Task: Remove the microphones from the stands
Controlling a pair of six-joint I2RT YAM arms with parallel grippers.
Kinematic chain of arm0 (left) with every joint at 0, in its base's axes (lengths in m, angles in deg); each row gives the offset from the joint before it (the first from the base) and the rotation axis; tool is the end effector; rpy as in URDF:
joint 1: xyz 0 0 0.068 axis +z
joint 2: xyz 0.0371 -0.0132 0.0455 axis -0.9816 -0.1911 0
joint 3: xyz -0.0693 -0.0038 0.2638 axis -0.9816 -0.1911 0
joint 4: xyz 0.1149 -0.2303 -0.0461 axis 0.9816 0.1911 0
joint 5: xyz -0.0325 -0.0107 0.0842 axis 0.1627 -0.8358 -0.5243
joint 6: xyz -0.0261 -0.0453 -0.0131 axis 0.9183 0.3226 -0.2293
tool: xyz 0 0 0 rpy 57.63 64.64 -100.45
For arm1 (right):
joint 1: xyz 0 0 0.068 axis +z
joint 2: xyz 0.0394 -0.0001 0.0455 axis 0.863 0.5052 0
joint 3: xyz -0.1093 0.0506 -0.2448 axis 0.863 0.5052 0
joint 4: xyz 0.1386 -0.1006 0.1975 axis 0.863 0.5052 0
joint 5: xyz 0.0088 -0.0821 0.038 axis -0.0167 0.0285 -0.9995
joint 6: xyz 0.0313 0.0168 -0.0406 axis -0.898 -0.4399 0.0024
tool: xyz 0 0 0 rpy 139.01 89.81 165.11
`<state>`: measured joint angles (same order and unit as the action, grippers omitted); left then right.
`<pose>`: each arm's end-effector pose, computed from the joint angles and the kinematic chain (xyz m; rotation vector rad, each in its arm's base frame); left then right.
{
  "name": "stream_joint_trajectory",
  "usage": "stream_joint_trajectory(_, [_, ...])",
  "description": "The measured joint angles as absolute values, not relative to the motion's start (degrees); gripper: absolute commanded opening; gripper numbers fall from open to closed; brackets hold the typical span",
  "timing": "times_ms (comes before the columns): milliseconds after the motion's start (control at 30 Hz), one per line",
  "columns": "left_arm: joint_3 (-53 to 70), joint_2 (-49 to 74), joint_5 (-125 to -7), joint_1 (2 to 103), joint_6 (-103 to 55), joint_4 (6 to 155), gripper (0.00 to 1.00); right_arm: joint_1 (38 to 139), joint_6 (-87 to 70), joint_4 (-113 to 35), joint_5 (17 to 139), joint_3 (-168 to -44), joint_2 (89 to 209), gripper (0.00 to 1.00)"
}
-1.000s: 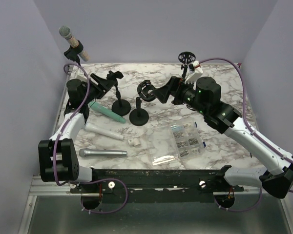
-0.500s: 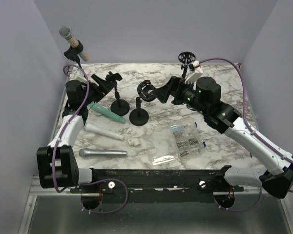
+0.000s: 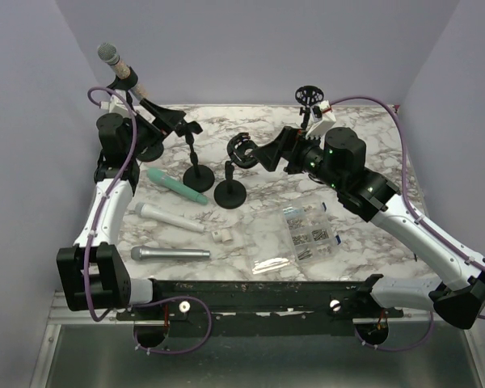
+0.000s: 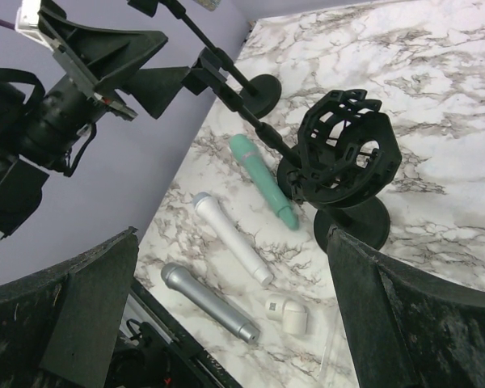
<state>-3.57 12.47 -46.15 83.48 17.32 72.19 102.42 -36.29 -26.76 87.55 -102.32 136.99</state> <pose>0.3112 0.0075 0.3528 -0.4751 1.6892 -1.0356 0.2023 0.1857 0.4144 -0.1081 1.8383 0.9457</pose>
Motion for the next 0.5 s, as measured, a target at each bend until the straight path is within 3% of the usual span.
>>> stream_joint_trajectory(500, [-10.06, 8.13, -47.37, 81.75, 21.21, 63.71, 0.74, 102.42, -36.49, -26.78, 87.34, -102.32, 136.99, 1.0])
